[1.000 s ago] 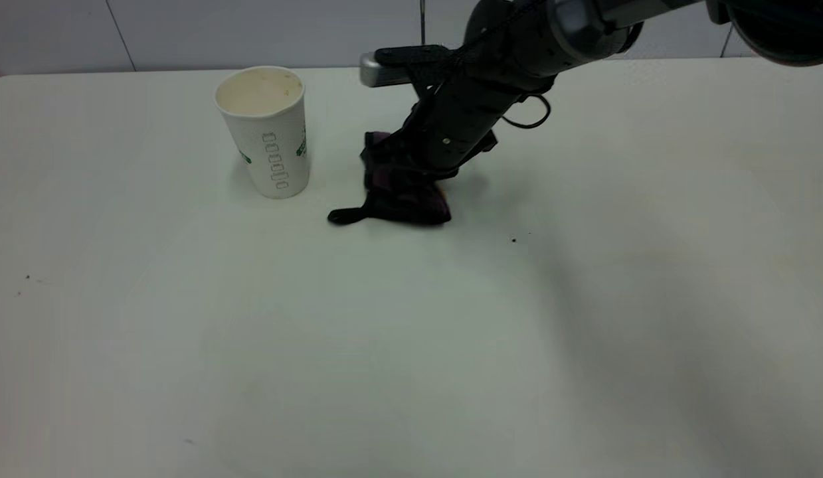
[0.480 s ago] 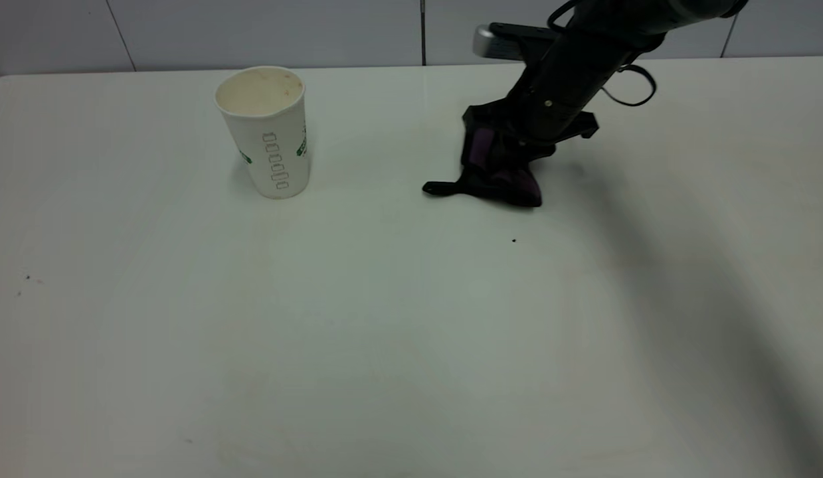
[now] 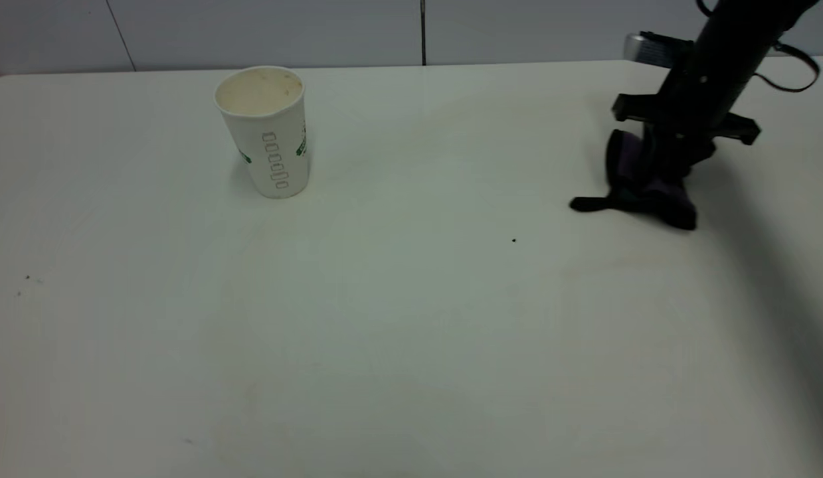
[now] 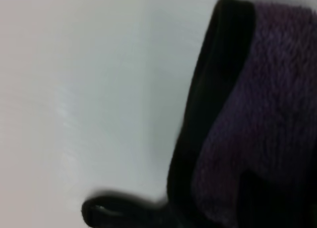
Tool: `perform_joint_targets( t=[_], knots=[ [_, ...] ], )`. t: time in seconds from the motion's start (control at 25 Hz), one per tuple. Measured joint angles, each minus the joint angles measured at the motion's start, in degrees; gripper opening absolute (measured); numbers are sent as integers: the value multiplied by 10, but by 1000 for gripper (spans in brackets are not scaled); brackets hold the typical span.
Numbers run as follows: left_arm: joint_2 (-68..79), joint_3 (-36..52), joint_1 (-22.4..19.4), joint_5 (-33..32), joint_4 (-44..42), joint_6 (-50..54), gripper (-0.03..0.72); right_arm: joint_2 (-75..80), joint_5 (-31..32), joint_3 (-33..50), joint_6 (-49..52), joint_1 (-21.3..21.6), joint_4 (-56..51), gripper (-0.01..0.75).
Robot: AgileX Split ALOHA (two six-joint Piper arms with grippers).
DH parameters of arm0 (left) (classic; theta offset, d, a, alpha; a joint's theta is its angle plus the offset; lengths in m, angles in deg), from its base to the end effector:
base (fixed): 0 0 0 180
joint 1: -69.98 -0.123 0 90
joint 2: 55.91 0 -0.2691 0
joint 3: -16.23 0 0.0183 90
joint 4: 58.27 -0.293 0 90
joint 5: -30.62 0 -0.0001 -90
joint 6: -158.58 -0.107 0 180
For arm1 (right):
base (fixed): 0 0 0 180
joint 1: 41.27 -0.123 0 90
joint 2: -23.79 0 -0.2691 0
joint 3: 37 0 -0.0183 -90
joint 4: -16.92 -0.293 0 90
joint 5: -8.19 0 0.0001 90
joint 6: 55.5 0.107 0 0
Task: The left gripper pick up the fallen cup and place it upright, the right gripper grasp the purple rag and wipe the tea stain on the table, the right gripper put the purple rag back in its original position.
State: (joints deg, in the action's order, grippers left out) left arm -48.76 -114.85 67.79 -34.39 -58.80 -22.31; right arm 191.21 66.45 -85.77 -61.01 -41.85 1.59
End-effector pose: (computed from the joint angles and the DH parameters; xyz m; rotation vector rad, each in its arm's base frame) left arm 0.0574 0.0031 0.2799 -0.0249 2.1134 0.0433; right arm 0.5355 0.0295 -0.0468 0.0442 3.0579 0.3512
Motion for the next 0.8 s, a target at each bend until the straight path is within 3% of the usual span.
perform_joint_targets(
  t=[0.16,0.28,0.32,0.44,0.8],
  knots=[
    [0,0,0,0,0,0,556,7,97,-69,-11,35,52,437],
    [0,0,0,0,0,0,556,-8,104,-113,-17,36,94,640],
    [0,0,0,0,0,0,556,-17,106,-117,-17,34,103,677],
    [0,0,0,0,0,0,556,-51,111,-119,-17,29,115,722],
    [0,0,0,0,0,-1,556,-194,118,-100,-19,-27,115,726]
  ],
)
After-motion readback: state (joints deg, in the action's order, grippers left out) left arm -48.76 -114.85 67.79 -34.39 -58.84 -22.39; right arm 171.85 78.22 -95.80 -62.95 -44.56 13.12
